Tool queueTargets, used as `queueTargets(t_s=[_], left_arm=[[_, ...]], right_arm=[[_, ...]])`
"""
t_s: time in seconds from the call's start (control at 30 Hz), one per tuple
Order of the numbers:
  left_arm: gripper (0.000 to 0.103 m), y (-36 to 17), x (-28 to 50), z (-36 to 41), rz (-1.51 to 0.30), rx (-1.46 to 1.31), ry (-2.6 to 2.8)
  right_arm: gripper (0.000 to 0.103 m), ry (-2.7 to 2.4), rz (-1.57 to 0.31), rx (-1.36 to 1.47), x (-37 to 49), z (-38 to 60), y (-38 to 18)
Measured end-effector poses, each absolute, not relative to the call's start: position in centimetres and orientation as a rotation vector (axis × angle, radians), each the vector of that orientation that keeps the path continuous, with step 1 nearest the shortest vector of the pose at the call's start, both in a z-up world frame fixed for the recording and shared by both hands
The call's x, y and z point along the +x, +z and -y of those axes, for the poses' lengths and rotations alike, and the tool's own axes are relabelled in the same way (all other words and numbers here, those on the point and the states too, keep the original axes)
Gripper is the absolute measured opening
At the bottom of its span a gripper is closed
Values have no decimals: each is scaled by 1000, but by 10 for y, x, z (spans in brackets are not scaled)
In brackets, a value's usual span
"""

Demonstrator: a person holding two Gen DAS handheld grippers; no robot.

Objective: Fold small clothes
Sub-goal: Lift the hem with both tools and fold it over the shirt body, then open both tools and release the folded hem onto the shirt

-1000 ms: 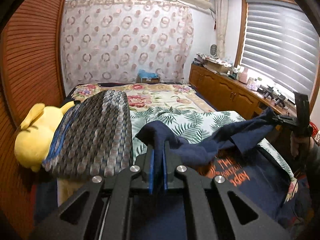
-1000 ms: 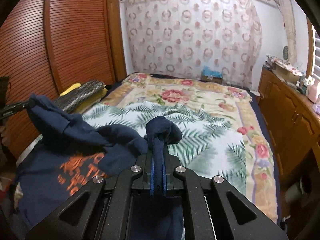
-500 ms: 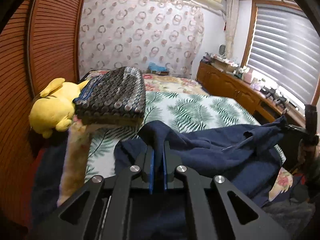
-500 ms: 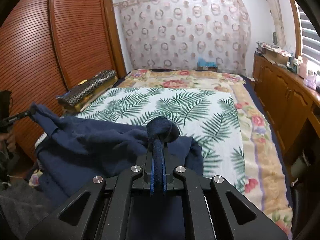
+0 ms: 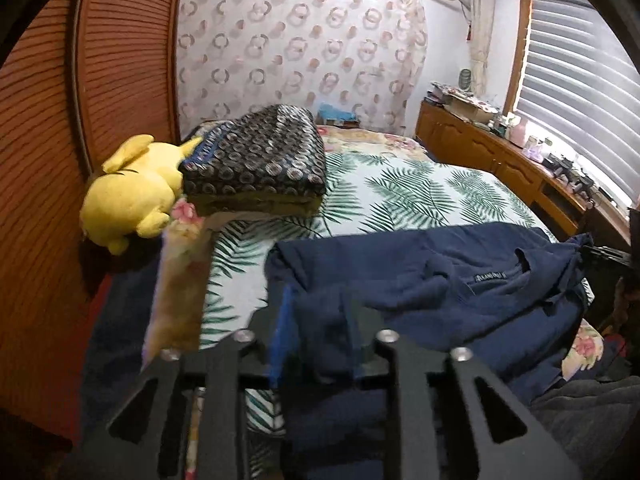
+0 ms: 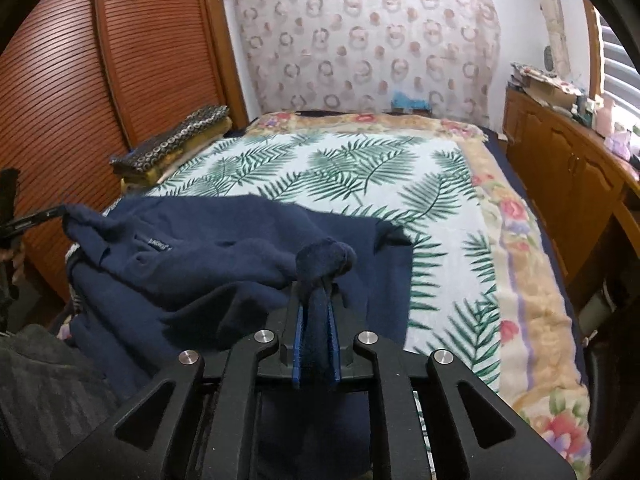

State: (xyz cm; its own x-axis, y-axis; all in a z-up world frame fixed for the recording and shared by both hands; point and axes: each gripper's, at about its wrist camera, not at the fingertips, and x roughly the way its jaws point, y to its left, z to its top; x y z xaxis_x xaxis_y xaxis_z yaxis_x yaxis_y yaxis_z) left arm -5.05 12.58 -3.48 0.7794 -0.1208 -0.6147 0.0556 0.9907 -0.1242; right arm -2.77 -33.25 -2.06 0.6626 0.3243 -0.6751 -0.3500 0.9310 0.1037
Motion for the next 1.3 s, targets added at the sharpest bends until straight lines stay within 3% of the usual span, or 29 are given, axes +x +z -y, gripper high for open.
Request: queueTargets(t_s=[0.07,0.13,0.2,0.3,0.67,0.97,1.17,1.3], left_arm=[[36,-30,-48,-128,-655,-94,-90],[52,-29,-44,-130,-650,-80,-84],[58,-29,-34,-129,-652,-64,-84],[59,-32,-15,-130,-667,-50,-90],[59,-61,70,-132,-758,-25,-97],[59,-104,84,-122,-864,-41,-114],[59,-110,85,-117,-860,-23,-103],[59,-112,86,-116,-850,-24,-101]], right_arm=[[18,365,-735,-44,-29,336,-13],[30,346,-715,-47,-29,340,-5],[31,328,-694,-53,-26,344,2],[35,290,-678,-77,-17,346,8],[36,270,-761,-77,59,339,-26],[36,274,-884,-60,88,337,-62],[30,303,-923,-89,99,326,-66],[12,301,-928,-135,104,322,-67]])
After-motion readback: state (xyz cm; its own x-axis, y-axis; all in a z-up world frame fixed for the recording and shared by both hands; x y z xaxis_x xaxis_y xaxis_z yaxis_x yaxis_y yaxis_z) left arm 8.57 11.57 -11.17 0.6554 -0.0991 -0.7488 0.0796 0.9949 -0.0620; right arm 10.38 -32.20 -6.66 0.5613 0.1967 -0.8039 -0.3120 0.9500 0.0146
